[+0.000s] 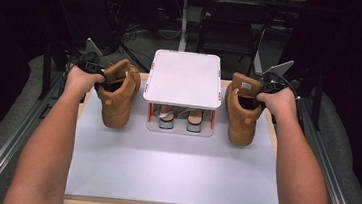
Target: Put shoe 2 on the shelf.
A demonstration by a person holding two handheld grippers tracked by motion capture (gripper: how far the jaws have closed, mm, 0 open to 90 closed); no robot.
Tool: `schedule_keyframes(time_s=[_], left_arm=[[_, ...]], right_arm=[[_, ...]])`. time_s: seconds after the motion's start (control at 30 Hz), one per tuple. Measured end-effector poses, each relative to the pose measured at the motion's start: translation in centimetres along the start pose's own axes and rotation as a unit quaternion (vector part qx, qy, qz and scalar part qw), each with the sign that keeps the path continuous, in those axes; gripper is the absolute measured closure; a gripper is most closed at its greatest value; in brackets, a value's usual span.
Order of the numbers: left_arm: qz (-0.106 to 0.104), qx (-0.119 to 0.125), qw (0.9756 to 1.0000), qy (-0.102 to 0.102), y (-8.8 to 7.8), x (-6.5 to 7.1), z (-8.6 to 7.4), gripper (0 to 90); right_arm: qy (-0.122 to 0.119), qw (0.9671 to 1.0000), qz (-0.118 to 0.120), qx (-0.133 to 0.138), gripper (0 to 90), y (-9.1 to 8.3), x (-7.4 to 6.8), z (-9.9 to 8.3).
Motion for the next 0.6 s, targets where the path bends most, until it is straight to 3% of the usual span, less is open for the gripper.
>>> schedule_keyframes(time_s=[0.3,0.6], left_arm=[[-0.017,0.007,0.9998,-0.012,0.4,-0.1,0.9,85.4],[-0.007,0.009,0.9999,-0.01,1.0,-0.2,1.8,85.3]], right_arm=[[0.024,0.9997,0.011,0.001,85.8,0.2,0.1,1.4],[0.022,0.9996,0.016,0.007,85.8,-0.5,-0.7,2.9]])
Point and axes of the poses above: each handheld gripper's, and its own axes: y roughly forward along the jaws, z roughly out of its top, x roughly to its right, the point moved 6 cm from there along y, roughly forward along the jaws, and after that the axes turned 10 degrees about -z, right-handed, at the moved point
